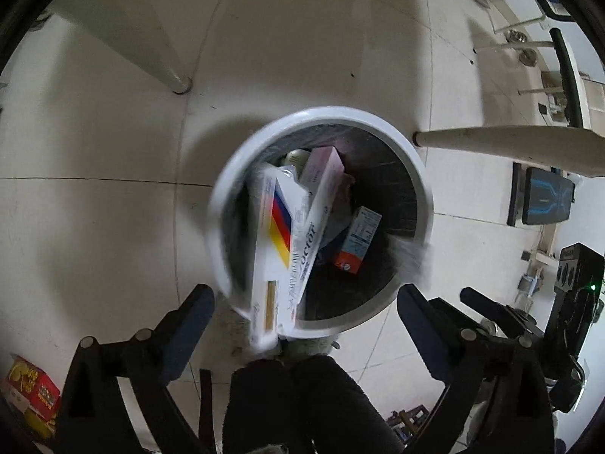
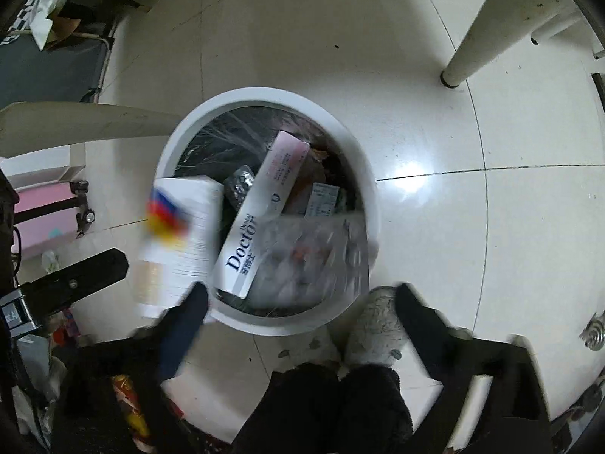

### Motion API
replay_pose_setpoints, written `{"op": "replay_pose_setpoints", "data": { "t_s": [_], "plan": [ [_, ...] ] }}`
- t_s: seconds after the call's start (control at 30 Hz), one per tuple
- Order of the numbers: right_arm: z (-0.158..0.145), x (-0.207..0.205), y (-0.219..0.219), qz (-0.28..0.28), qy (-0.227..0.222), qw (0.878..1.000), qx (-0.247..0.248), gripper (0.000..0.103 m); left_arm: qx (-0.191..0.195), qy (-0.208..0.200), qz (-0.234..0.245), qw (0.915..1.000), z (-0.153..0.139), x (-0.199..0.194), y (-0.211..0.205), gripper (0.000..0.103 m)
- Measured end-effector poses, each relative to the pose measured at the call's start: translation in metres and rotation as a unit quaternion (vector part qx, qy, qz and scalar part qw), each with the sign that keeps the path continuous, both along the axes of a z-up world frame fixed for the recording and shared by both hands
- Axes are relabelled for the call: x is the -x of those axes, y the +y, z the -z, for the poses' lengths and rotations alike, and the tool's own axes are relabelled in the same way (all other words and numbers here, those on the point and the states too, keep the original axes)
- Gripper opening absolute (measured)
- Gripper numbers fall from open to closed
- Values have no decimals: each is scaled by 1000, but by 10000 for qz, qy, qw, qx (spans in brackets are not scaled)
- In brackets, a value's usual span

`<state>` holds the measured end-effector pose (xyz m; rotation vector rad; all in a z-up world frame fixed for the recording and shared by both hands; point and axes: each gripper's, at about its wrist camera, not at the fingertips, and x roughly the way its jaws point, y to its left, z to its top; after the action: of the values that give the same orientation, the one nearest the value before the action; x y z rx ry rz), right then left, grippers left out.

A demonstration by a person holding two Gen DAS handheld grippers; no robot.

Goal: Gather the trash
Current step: 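Carry the medicine box and blister pack to the bin and release both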

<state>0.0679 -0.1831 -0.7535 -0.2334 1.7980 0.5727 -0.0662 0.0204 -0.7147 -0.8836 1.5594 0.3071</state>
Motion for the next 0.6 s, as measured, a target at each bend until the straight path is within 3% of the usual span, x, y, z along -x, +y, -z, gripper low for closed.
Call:
{"op": "replay_pose_setpoints", "data": {
  "t_s": [0.17, 0.33, 0.6],
  "plan": [
    [-29, 4, 1, -59, -181, 9998, 99, 102, -520, 0, -121, 9986, -35, 17, 4, 99],
    [-88, 8, -4, -95, -444, 9988, 202, 102, -1187, -19, 13, 9929, -100, 31, -6, 99],
    [-220, 19, -23, -47, -705, 9974, 122, 102, -1456, -121, 147, 9892, -208, 53, -31, 99]
  ]
}}
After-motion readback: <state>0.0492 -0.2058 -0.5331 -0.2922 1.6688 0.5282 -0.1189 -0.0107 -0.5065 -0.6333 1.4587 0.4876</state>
